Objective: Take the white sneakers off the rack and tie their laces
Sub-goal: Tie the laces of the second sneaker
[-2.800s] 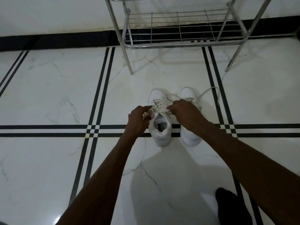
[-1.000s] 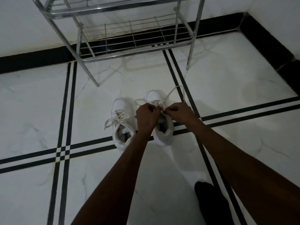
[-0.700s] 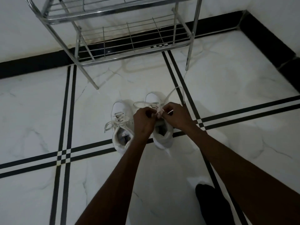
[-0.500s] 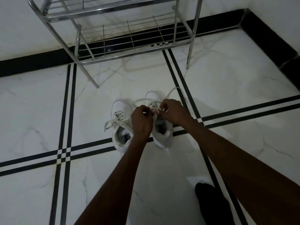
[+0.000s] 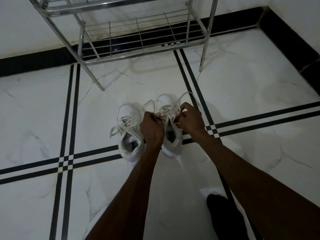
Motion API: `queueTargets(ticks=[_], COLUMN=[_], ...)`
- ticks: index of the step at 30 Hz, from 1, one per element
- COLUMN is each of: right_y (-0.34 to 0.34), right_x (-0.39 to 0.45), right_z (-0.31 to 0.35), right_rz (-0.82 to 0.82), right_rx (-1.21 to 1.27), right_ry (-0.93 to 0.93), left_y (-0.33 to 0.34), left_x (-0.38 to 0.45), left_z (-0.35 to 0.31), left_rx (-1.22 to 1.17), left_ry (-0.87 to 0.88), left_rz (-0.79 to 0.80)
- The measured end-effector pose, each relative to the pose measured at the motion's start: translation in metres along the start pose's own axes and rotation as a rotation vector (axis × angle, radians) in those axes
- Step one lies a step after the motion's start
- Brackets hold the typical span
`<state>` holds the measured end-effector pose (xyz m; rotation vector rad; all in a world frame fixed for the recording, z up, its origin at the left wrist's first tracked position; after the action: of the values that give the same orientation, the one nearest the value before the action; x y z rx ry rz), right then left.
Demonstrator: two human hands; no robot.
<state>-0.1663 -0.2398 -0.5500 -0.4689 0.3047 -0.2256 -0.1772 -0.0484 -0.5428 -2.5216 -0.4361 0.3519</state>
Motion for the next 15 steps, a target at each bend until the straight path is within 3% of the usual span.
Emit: queueTargets(ticks=[5, 9, 15], right_y=[0.005, 0.0, -0.014], right_x=[-0.002, -0.005, 0.015], right_z=[-0.02, -0.003, 0.03], right_rz=[0.102, 0.239, 0.16], right_rx=[0.243, 0.422, 0.533], right_ry=[0.155, 0.213, 0.114], left_y=[0.007, 0.009, -0.031], left_x=[0.002, 0.015, 0.034], left_z=[0.012, 0.007, -0.039], left_rx=[-0.144, -0.214, -0.429], left_ry=[-0.035, -0.006, 0.12], left_rz=[0.043, 0.192, 0.285])
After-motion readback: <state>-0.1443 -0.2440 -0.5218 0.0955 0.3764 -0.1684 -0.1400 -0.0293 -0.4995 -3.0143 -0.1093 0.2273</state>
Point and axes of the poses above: each hand's wrist, its own x-axis towards the middle knuckle, its own y-axis out of the palm, z = x × y, the point moved 9 cm from there along x, towards the middle knuckle
